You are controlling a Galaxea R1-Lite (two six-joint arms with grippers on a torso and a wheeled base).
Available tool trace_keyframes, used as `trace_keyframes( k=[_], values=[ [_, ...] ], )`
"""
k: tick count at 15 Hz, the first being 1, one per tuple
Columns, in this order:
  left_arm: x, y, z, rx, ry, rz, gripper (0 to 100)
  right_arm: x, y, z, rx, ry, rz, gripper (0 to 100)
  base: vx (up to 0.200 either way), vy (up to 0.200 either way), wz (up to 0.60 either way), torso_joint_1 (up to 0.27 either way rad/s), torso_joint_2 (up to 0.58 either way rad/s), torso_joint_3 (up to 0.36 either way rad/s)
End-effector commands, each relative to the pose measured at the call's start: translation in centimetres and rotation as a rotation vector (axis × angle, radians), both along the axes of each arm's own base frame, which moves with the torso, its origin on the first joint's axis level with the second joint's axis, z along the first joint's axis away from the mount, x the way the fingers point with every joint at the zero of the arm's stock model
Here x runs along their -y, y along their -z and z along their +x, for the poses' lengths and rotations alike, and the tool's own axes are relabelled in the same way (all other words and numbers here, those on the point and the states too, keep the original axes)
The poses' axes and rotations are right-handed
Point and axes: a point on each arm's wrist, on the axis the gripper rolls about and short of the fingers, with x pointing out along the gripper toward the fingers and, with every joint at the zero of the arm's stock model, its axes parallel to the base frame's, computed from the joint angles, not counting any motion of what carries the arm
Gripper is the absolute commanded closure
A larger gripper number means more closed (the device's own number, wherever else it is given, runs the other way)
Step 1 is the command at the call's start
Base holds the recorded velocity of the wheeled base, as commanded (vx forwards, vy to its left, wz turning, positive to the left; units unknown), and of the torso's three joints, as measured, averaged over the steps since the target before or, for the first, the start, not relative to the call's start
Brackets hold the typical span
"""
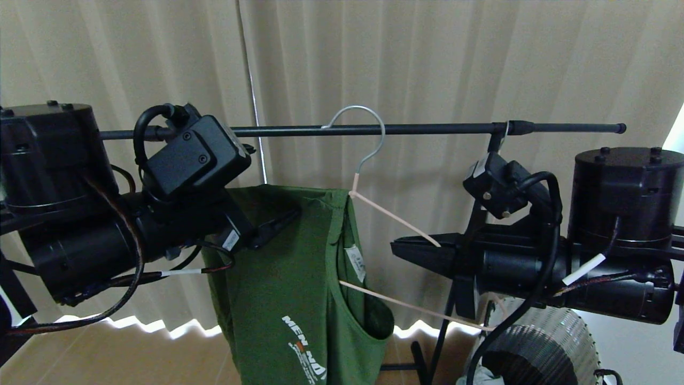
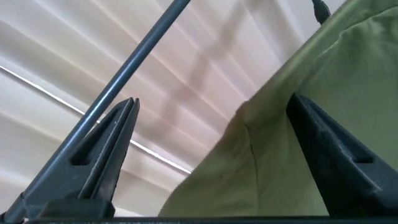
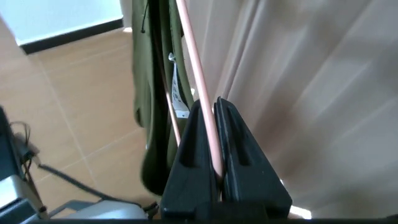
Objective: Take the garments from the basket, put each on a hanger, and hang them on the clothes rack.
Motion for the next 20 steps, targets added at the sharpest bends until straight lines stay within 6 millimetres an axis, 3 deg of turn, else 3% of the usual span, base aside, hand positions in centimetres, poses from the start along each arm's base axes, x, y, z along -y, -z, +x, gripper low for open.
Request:
trace_keyframes(
  k=[1, 6, 7, 20],
  values=[
    [0.06, -0.06, 0.11, 0.002, 0.000, -0.001, 0, -0.19, -0.05, -0.23, 0.003, -0.013, 0.000, 100, 0.000, 0.000, 0.00, 0.000, 0.00, 0.000],
    [0.10, 0.04, 0.01, 0.000, 0.003, 0.001, 0, -0.66, -0.09, -0.77, 0.004, -0.040, 0.001, 100, 0.000, 0.000, 0.00, 0.000, 0.00, 0.000],
    [0.10, 0.04, 0.01, 0.000, 0.003, 0.001, 100, -0.66, -0.09, -0.77, 0.004, -0.040, 0.001, 100, 0.000, 0.000, 0.00, 0.000, 0.00, 0.000],
    [-0.11, 0.06, -0.08, 0.001, -0.009, 0.003, 100, -0.65, -0.11, -0.69, 0.009, -0.031, 0.003, 100, 0.000, 0.000, 0.00, 0.000, 0.00, 0.000]
  ],
)
